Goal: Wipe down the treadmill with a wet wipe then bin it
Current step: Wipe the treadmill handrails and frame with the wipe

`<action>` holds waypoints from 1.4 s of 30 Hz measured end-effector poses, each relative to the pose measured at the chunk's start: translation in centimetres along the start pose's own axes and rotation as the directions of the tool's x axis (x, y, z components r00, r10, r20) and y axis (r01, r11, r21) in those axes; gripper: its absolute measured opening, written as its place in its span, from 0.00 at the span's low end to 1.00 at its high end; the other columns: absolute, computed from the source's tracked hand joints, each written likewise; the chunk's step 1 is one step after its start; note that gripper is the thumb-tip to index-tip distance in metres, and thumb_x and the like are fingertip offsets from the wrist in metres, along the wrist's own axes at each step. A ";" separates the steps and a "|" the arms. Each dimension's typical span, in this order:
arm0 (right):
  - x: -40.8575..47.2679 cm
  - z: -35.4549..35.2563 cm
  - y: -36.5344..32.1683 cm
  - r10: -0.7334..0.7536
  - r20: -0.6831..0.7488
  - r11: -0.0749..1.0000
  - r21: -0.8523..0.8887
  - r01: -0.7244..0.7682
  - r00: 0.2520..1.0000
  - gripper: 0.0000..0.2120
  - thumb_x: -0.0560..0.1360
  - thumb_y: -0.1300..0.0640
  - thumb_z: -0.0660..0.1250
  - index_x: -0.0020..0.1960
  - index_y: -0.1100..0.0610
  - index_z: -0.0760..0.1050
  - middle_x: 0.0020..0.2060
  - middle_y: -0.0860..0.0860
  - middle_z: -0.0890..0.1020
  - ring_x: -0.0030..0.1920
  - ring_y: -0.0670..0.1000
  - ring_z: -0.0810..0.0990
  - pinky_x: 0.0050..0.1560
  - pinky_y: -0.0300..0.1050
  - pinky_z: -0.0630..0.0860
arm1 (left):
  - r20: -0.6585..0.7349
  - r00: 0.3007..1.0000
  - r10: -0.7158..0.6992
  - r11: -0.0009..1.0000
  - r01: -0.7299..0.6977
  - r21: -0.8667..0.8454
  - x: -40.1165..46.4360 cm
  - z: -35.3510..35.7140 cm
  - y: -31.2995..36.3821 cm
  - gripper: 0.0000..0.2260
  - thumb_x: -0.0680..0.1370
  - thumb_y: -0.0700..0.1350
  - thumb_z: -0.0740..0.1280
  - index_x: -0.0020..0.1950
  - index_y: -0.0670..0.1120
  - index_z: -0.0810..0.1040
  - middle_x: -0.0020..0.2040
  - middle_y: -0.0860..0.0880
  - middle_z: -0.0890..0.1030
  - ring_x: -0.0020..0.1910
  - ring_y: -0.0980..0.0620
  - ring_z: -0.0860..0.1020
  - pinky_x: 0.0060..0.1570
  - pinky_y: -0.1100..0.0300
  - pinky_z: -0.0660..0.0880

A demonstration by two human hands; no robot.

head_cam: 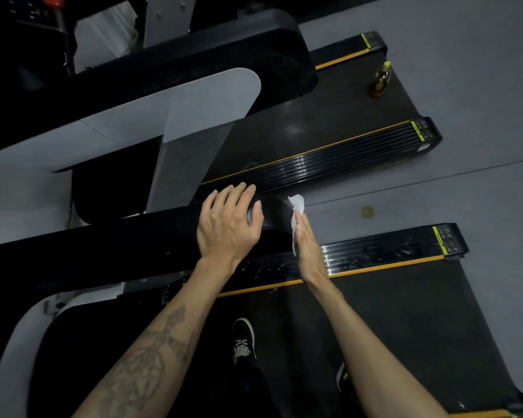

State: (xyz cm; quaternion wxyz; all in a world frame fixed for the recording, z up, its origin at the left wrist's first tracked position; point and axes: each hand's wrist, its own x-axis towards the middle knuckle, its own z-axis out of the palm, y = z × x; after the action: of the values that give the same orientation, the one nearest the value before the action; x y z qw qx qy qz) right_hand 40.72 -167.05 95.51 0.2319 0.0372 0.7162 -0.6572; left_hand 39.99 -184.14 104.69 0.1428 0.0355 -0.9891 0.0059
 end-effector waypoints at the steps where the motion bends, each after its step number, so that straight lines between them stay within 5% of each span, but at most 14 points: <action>1: 0.7 -0.2 0.1 0.055 -0.001 0.998 -0.020 -0.055 0.998 0.31 0.83 0.31 0.43 0.82 0.40 0.54 0.82 0.42 0.55 0.81 0.43 0.53 0.80 0.46 0.50 | 0.003 1.000 -0.003 1.000 0.003 0.000 0.0 0.0 0.0 0.18 0.84 0.52 0.60 0.69 0.47 0.80 0.67 0.47 0.81 0.67 0.48 0.78 0.70 0.47 0.70; 7: 6.8 -0.1 -1.5 0.233 -0.003 0.970 -0.063 -0.233 0.972 0.43 0.75 0.21 0.43 0.74 0.48 0.73 0.71 0.47 0.75 0.71 0.49 0.72 0.75 0.58 0.66 | 0.025 1.000 -0.008 1.000 0.008 0.010 0.2 -0.1 0.0 0.19 0.84 0.53 0.58 0.69 0.48 0.80 0.67 0.48 0.81 0.68 0.49 0.77 0.71 0.47 0.69; 11: 4.3 0.6 -4.0 0.065 0.022 0.996 0.052 -0.066 0.998 0.31 0.79 0.27 0.48 0.65 0.43 0.78 0.64 0.47 0.80 0.68 0.50 0.76 0.72 0.57 0.70 | 0.034 0.999 -0.017 1.000 0.016 0.022 0.1 -0.1 0.0 0.20 0.84 0.53 0.58 0.69 0.48 0.80 0.67 0.48 0.81 0.68 0.49 0.77 0.71 0.48 0.69; 16: 3.1 -0.6 -2.7 -0.033 0.044 0.998 0.053 0.030 0.999 0.23 0.86 0.40 0.47 0.72 0.42 0.73 0.71 0.42 0.75 0.72 0.42 0.70 0.72 0.41 0.65 | 0.016 1.000 -0.009 1.000 0.009 0.010 0.1 -0.1 -0.1 0.20 0.84 0.53 0.58 0.69 0.47 0.80 0.67 0.48 0.82 0.67 0.48 0.78 0.70 0.47 0.70; 22: 5.8 -0.3 -3.4 0.197 -0.023 0.972 -0.124 -0.199 0.980 0.30 0.86 0.38 0.46 0.75 0.56 0.71 0.71 0.53 0.74 0.74 0.54 0.69 0.72 0.50 0.63 | 0.008 1.000 -0.006 1.000 0.006 0.012 0.2 0.0 -0.1 0.19 0.84 0.53 0.59 0.68 0.47 0.81 0.66 0.48 0.82 0.67 0.48 0.78 0.70 0.47 0.70; 27: 4.1 1.4 -4.7 0.009 -0.043 0.999 0.038 -0.007 0.999 0.25 0.81 0.37 0.52 0.64 0.50 0.79 0.61 0.46 0.80 0.63 0.47 0.77 0.69 0.53 0.72 | 0.018 1.000 -0.011 1.000 0.011 0.018 0.1 0.0 0.0 0.19 0.84 0.52 0.59 0.68 0.47 0.81 0.66 0.48 0.82 0.66 0.48 0.78 0.70 0.47 0.69; 30: 3.0 1.4 -3.8 -0.112 -0.088 0.988 0.100 0.120 0.990 0.16 0.85 0.50 0.58 0.66 0.49 0.80 0.63 0.45 0.80 0.66 0.44 0.76 0.70 0.49 0.72 | 0.028 1.000 -0.006 1.000 0.006 0.007 0.2 0.0 0.0 0.19 0.84 0.52 0.58 0.68 0.47 0.80 0.66 0.48 0.82 0.67 0.48 0.78 0.70 0.47 0.69; 34: 1.4 2.2 -4.1 -0.258 -0.271 0.959 0.042 0.279 0.927 0.14 0.85 0.60 0.62 0.67 0.57 0.80 0.63 0.48 0.81 0.65 0.42 0.77 0.67 0.36 0.72 | 0.048 0.999 -0.014 1.000 0.013 0.009 0.2 0.0 -0.1 0.19 0.84 0.52 0.58 0.68 0.47 0.80 0.66 0.49 0.82 0.67 0.49 0.78 0.71 0.48 0.69; 37: 0.1 2.7 -4.5 -0.313 -0.395 0.941 -0.008 0.337 0.864 0.11 0.83 0.61 0.65 0.62 0.61 0.83 0.57 0.51 0.83 0.61 0.46 0.81 0.63 0.41 0.77 | 0.059 0.998 -0.014 1.000 0.014 0.001 0.3 0.1 -0.2 0.19 0.84 0.53 0.57 0.68 0.47 0.80 0.67 0.48 0.81 0.67 0.49 0.78 0.71 0.47 0.69; 42: -2.6 2.0 -5.7 -0.425 -0.399 0.895 -0.053 0.442 0.812 0.11 0.83 0.63 0.65 0.63 0.61 0.82 0.57 0.52 0.82 0.61 0.49 0.81 0.62 0.42 0.78 | 0.109 0.994 0.010 0.999 -0.007 -0.035 0.2 -0.5 -0.5 0.22 0.85 0.55 0.54 0.73 0.47 0.77 0.74 0.46 0.75 0.75 0.46 0.71 0.74 0.47 0.66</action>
State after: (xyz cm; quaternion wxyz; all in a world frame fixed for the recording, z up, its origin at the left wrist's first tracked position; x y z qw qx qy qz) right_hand 41.59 -169.12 101.74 -0.0763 0.0114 0.7238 -0.6857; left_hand 39.96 -184.66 105.18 0.0889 0.0291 -0.9955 -0.0127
